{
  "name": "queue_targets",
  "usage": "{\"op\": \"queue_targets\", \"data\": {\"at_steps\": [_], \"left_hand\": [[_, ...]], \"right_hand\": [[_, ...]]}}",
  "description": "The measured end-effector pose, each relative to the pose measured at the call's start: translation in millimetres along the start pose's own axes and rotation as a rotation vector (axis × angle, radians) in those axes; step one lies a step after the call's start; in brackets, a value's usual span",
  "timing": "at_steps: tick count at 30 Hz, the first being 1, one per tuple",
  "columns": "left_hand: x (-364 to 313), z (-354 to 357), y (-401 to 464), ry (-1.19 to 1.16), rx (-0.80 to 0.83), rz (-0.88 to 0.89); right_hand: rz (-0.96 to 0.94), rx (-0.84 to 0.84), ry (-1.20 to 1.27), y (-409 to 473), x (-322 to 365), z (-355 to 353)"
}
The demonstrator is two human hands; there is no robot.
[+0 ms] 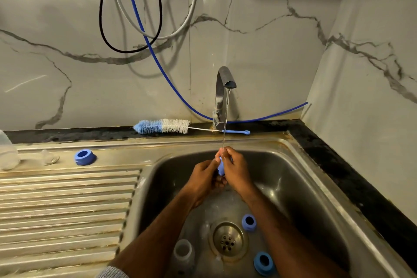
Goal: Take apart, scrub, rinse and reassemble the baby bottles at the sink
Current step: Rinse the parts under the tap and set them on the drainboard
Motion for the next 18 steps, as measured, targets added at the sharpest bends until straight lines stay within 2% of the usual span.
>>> {"op": "queue_targets", "data": {"at_steps": [2,5,8,11,13,16,18], "left_hand": [[-3.1,-8.2,2.5,0.269,-0.121,0.141],[-9.2,-18.5,-0.9,0.548,-0.303,0.235],[-13.8,-24.3,-2.8,0.576,-0.375,0.258],[-10.8,-20.6,1.9,0.643,-0.345,0.26],[-7.7,-21.2,5.1,0.658,-0.302,0.247],[-1.0,-24.8,6.9,0.498,-0.206,0.173],[-1.0,-26.1,5.6,0.457,-0.234,0.138]], "right_hand": [[0.094,0.023,0.026,0.4,-6.0,-1.5],[0.086,0.182,-0.16,-1.2,-5.3,-1.7],[0.031,0.317,-0.371,3.7,-11.6,-7.2],[-0.055,0.368,-0.641,6.5,-18.4,-13.2],[-0.034,0.381,-0.59,1.9,-21.9,-10.9],[0.019,0.368,-0.501,-3.8,-28.7,-6.8],[0.017,0.318,-0.488,-1.6,-34.5,-5.4]]}}
Point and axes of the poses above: each hand's wrist, its own y-axis towards the middle knuckle, its own z-axis out of the palm, x = y × z, the point moved 7 cm from there along y, towards the middle knuckle, and after that the axes turned 13 degrees about y, right-handed, at the moved point
